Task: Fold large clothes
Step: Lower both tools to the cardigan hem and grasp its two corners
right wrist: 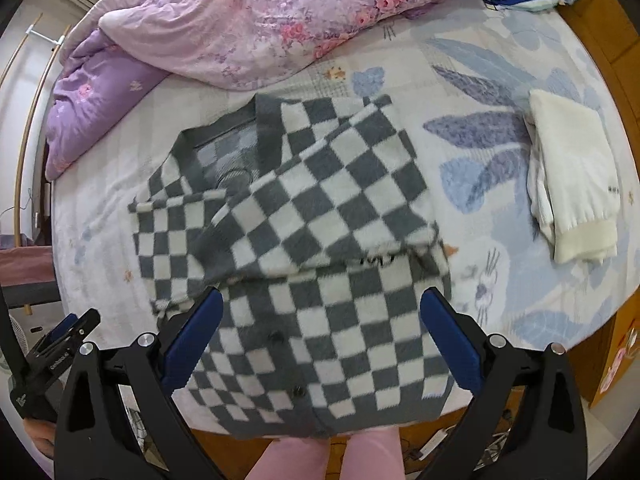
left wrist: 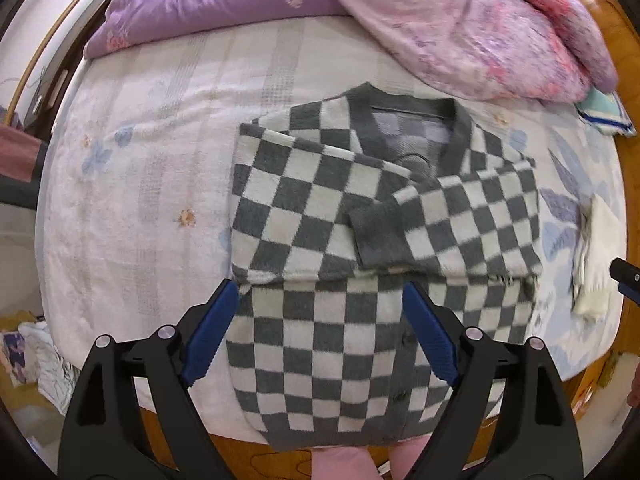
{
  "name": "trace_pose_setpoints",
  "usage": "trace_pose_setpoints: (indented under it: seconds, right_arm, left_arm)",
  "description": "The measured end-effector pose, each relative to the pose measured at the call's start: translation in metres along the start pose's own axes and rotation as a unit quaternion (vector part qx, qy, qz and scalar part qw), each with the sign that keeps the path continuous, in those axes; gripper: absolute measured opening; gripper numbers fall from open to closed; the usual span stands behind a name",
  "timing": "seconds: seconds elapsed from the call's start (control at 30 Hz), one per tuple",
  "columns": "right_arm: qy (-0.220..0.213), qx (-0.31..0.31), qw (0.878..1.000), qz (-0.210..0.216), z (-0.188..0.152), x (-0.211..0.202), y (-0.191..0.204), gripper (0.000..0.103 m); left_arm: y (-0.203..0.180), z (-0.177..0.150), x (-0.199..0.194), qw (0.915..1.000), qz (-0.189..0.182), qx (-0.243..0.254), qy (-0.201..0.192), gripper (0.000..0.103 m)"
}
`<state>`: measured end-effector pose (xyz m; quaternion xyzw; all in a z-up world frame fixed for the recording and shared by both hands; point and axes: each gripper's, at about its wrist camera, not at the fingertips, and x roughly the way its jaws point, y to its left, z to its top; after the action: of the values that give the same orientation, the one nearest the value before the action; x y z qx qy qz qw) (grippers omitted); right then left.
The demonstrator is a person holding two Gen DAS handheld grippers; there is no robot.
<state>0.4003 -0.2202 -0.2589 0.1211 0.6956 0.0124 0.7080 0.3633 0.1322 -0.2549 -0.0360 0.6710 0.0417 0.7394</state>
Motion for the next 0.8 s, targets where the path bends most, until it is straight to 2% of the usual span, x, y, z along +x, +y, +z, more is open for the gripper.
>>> trace_pose_setpoints:
  seconds: [0.3, 0.53, 0.73, 0.8]
  right_arm:
    - [0.016, -0.016, 0.999, -0.032, 0.091, 0.053, -0.015, 0.095]
    - [0.056, -0.013, 0.997, -0.041, 0.145, 0.104, -0.031, 0.095]
    - [0.083, 0.000, 0.996, -0.044, 0.172, 0.137, -0.043, 0.095]
    - [0.091, 0.000, 0.995, -0.043, 0.180, 0.147, -0.047, 0.095]
  left_arm:
    - [0.033, 0.085, 0.062, 0.9989, 0.002, -0.038, 0.027, 0.089]
    - [0.078, 0.146, 0.129, 0.9928, -0.026, -0.096, 0.067, 0.089]
    - [0.103, 0.188, 0.194, 0.9888, 0.001, -0.105, 0.106, 0.089]
    - [0.112, 0.198, 0.213, 0.9861, 0.022, -0.110, 0.123, 0.089]
